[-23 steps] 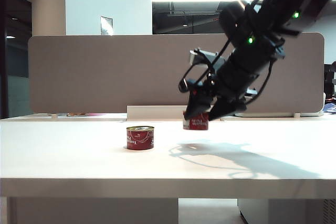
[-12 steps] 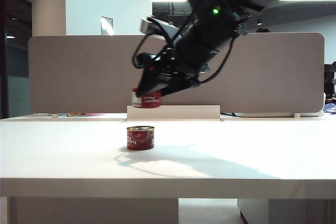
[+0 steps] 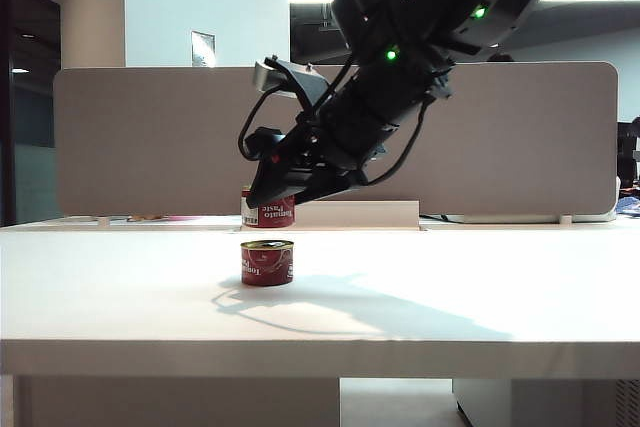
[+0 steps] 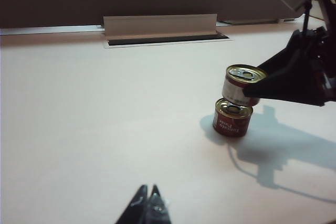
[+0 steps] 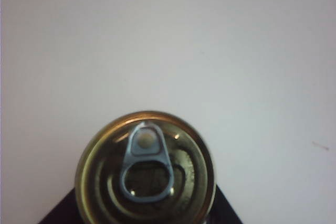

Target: Stack a can of tomatoes on the right onto the can of tomatoes on the left.

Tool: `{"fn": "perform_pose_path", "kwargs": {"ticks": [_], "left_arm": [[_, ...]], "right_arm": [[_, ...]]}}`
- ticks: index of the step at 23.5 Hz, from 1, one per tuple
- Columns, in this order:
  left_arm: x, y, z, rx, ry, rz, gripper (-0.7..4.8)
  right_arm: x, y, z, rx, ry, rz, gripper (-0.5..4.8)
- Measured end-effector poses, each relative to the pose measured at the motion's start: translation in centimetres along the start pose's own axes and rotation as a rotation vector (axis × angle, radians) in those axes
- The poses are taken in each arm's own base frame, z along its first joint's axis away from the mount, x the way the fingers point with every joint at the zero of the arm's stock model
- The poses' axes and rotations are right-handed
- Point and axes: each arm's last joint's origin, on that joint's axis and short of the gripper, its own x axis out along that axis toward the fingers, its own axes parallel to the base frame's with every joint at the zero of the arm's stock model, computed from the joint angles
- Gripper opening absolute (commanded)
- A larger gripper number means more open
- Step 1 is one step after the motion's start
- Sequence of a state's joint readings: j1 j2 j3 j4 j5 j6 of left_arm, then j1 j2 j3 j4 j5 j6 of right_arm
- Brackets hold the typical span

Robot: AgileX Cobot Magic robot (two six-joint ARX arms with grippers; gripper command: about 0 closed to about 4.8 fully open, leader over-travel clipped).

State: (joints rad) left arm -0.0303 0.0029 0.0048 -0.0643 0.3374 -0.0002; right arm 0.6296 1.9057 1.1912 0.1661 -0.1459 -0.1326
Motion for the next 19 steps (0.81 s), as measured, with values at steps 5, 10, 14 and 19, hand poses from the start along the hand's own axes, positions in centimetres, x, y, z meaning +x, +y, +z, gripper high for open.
{"fn": "perform_pose_path", "kwargs": {"ticks": [5, 10, 14, 19], "left_arm": [[0.0, 0.0, 0.0, 0.0, 0.0, 0.0, -0.06], [0.0, 0.0, 0.0, 0.0, 0.0, 0.0, -0.06], [0.0, 0.0, 0.0, 0.0, 0.0, 0.0, -0.06], [0.0, 0.0, 0.0, 0.0, 0.001, 0.0, -0.06]], "right_arm": [[0.8, -0.3, 1.2, -0.005, -0.038, -0.006, 1.97], [1.8, -0.2, -0.3, 0.004, 0.024, 0.001, 1.97], [2.0, -0.3, -0.5, 0.005, 0.032, -0.007, 1.97], [2.0, -0.3, -0.5, 0.006, 0.036, -0.029, 1.97]]}}
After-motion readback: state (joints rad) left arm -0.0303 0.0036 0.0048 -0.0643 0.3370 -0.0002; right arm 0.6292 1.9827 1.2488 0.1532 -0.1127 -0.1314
